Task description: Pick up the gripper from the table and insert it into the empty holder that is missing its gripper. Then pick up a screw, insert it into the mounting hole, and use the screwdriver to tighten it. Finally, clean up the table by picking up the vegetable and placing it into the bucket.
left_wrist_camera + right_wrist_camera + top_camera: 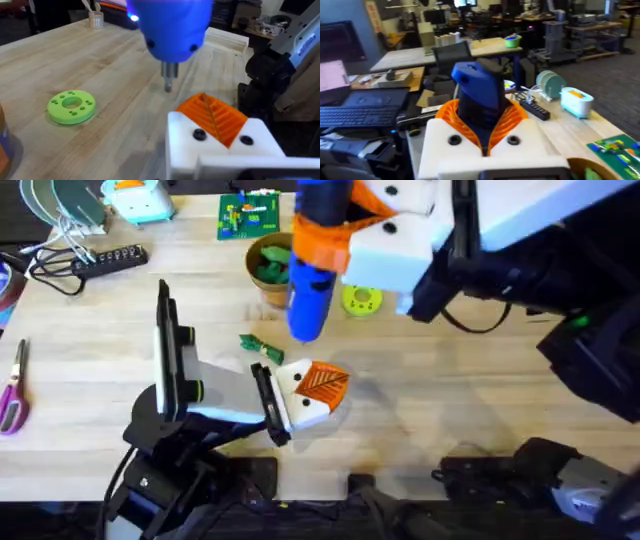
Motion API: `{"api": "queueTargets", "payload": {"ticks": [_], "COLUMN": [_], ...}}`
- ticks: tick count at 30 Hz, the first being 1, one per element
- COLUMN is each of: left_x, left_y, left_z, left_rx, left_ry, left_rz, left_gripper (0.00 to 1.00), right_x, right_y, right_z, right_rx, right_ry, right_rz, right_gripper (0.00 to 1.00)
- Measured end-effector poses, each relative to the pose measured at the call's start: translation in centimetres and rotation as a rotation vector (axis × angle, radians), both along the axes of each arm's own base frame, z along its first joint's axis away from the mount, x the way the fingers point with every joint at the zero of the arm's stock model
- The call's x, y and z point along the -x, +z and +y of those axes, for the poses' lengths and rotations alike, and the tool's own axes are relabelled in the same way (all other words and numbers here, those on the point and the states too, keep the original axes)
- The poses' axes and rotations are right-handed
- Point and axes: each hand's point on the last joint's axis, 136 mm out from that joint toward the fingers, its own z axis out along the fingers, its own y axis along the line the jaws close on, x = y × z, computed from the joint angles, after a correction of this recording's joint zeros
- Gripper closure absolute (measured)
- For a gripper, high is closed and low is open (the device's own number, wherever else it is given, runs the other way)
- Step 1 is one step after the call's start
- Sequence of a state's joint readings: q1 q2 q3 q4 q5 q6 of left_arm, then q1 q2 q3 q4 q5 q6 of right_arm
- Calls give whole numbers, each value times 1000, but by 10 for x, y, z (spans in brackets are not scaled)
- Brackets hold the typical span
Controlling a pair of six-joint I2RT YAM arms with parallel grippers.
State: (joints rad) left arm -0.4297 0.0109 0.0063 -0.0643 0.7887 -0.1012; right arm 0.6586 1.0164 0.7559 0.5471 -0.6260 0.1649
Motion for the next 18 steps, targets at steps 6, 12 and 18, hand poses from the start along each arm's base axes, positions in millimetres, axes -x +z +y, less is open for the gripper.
{"api": "queueTargets", "payload": {"ticks": [6, 12, 18], "left_x": [0, 0, 0], "left_y": [0, 0, 0], "left_z": [0, 0, 0], "left_rx": [0, 0, 0], "left_ry": [0, 0, 0], "left_rz": [0, 0, 0], "left_gripper": [984, 984, 984], "right_x": [17, 18, 30], "right_y": [0, -3, -3], "right_z": [8, 9, 16], "right_rx": [5, 14, 13], "right_ry": [72, 83, 121], "right_rz": [-5, 5, 3], "right_gripper": [980, 980, 980]}}
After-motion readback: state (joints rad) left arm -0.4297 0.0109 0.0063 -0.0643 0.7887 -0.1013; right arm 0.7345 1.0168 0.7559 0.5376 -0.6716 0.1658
